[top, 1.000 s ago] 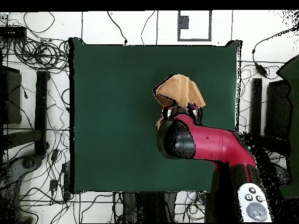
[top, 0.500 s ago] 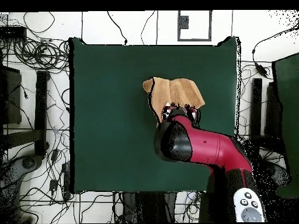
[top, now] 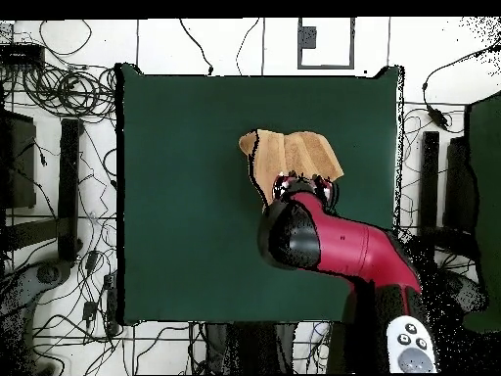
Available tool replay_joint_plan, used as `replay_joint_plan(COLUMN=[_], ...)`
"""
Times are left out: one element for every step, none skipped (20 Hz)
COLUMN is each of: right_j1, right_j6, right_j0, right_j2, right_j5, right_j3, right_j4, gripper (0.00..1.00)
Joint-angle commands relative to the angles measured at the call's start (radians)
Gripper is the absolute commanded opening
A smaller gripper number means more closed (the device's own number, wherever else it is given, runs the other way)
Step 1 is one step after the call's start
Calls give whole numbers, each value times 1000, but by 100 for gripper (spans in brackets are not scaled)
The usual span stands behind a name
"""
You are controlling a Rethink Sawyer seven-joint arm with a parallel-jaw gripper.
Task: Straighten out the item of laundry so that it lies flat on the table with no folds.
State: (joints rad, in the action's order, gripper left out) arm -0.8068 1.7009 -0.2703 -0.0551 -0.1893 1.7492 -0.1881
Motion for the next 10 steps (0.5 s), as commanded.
replay_joint_plan(right_j1=[184, 195, 211, 219, 228, 232, 240, 244, 250, 257], right_j6=[225, 231, 246, 260, 273, 277, 282, 280, 283, 285], right_j0=[43, 45, 58, 70, 82, 87, 90, 90, 95, 100], right_j2=[-3, -6, -25, -43, -60, -68, -74, -76, -84, -91], right_j5=[163, 182, 216, 241, 266, 282, 309, 323, 347, 372], right_j3=[-65, -68, -70, -66, -62, -59, -51, -47, -42, -36], right_j4=[47, 52, 63, 78, 93, 103, 115, 125, 141, 157], gripper=[100, 100, 100, 100, 100, 100, 100, 100, 100, 100])
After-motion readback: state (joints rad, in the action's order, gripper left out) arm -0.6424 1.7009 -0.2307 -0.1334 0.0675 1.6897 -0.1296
